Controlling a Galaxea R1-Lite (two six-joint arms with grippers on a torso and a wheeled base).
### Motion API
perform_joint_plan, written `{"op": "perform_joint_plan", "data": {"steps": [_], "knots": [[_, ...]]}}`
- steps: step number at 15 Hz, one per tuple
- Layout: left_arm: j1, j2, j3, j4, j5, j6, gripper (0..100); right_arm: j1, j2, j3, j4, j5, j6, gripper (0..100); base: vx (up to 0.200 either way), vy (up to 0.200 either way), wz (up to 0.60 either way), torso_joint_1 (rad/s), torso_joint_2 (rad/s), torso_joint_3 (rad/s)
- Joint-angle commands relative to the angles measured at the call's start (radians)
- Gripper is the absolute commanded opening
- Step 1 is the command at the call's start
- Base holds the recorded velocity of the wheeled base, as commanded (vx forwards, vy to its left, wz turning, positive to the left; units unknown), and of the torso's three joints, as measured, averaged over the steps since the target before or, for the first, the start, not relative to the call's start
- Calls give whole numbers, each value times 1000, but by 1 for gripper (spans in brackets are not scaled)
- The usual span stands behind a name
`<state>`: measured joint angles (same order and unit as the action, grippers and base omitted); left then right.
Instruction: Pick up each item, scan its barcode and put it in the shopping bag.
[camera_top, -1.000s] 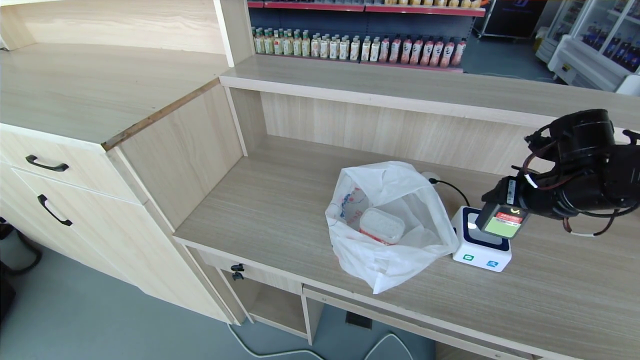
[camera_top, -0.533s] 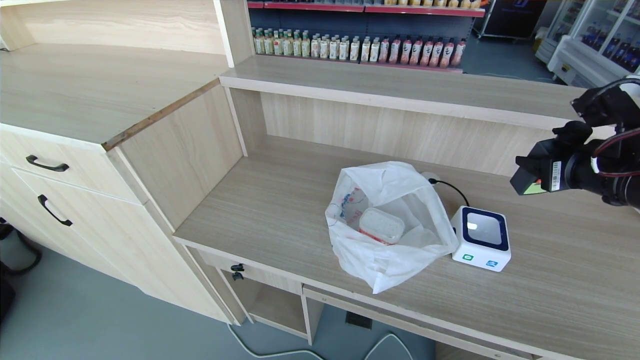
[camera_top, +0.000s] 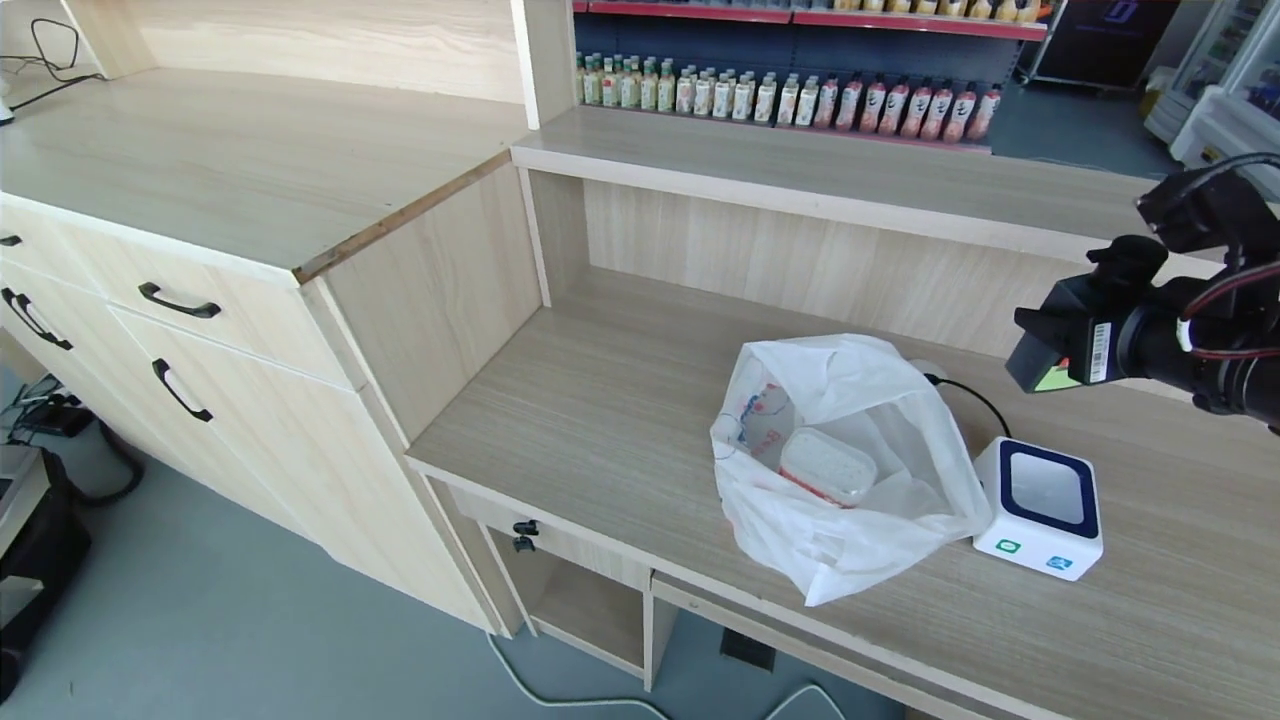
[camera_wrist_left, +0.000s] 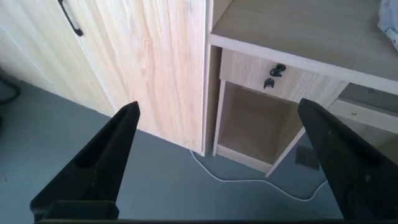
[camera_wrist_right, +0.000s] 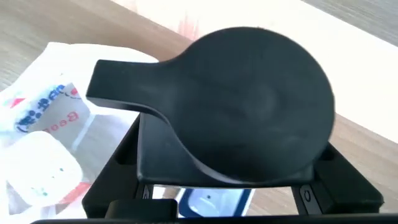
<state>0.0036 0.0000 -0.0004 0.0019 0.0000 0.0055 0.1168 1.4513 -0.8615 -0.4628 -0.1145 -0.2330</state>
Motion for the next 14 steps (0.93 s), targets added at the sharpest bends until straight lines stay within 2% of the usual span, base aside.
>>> {"op": "perform_joint_plan", "data": {"steps": [1,5,8,9,10,11,14], "knots": [[1,0,0,0,-2,-1,100,-2,14,-1,-4,1,0,0,0,0,600,22,-2,2],[1,0,0,0,0,1,100,-51,115,-11,-19,1,11,0,0,0,0,0,0,0],[1,0,0,-2,0,1,100,-62,247,-7,-157,16,83,0,0,0,0,0,0,0],[1,0,0,-2,0,1,100,-62,247,-7,-157,16,83,0,0,0,0,0,0,0],[1,0,0,0,0,-1,100,-65,296,-8,-209,128,86,0,0,0,0,0,0,0],[1,0,0,0,0,1,100,-66,308,-5,-221,182,86,0,0,0,0,0,0,0],[-1,0,0,0,0,1,100,-65,330,18,-231,200,87,0,0,0,0,0,0,0]]}}
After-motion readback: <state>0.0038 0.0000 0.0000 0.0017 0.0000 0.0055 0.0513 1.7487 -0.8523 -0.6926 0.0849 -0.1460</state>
